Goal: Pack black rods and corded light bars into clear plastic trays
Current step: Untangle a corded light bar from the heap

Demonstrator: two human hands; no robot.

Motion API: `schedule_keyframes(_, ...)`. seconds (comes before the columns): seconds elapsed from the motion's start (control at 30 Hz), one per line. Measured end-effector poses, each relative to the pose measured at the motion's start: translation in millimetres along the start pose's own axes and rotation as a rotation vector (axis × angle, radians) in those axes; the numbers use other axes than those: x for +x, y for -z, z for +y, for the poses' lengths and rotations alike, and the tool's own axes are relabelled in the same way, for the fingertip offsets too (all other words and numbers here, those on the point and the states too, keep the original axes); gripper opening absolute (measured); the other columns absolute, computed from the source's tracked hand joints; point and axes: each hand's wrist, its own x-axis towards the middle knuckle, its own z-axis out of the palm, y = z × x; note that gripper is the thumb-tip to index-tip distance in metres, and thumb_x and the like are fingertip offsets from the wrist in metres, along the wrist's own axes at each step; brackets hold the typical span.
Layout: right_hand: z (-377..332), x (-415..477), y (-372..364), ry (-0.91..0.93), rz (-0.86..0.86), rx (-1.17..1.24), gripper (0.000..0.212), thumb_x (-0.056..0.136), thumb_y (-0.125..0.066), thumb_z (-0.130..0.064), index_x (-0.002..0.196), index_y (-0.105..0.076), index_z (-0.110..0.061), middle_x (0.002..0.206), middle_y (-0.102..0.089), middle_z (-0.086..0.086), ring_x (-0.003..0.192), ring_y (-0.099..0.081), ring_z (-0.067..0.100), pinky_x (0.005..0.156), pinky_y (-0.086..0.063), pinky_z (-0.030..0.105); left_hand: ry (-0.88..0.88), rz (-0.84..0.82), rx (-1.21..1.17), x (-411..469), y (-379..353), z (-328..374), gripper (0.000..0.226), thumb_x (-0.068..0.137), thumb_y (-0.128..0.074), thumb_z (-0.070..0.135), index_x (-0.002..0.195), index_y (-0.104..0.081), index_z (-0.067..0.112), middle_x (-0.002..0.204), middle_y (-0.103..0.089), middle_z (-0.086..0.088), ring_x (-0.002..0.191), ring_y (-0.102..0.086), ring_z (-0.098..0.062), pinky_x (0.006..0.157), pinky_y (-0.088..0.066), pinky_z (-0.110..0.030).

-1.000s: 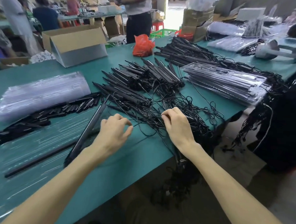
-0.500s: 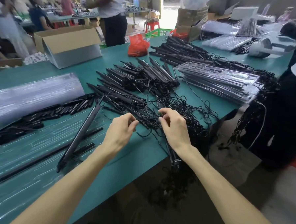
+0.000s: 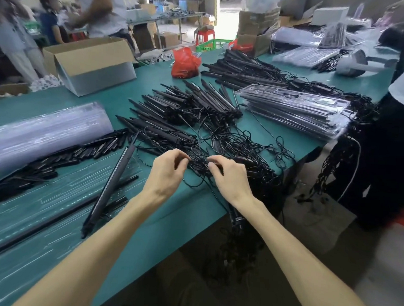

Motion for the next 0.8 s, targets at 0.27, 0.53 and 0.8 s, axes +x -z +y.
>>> schedule_keyframes(0.27, 2.1, -1.5, -4.5, -0.087, 0.057, 0.367, 0.02, 0.094, -0.065, -0.017, 0.107, -0.076, -0.028, 0.093, -0.074, -0.014, 0.09, -0.067, 0.002, 0.093, -0.053, 0.033, 0.031, -0.09, 0.315, 10.5, -11.7, 2.5, 0.027, 0.102, -0.049, 0.025, 0.118, -0.07, 0.032, 0.124, -0.059, 0.01, 0.12, -0.036, -0.02, 0.096, -0.019, -0.035)
schedule_keyframes(0.53, 6.4, -3.1, -10.2, -0.096, 0.071, 0.398, 0.021, 0.098, -0.059, -0.016, 0.114, -0.071, -0.021, 0.095, -0.075, -0.009, 0.1, -0.068, 0.005, 0.098, -0.052, 0.036, 0.262, -0.223, -0.619, 11.5, -6.7, 12.4, 0.049, 0.083, -0.05, -0.021, 0.114, -0.07, 0.011, 0.101, -0.074, 0.001, 0.091, -0.069, -0.005, 0.078, -0.05, -0.012)
schedule_keyframes(0.8, 5.1, -5.6, -12.9, -0.108, 0.106, 0.384, 0.019, 0.101, -0.055, -0.019, 0.114, -0.069, -0.021, 0.091, -0.075, -0.01, 0.092, -0.069, 0.0, 0.093, -0.055, 0.034, 0.511, -0.255, -0.757, 11.2, -1.4, 5.3, 0.04, 0.082, -0.061, -0.015, 0.112, -0.073, 0.008, 0.089, -0.073, 0.007, 0.073, -0.065, 0.0, 0.07, -0.042, -0.024)
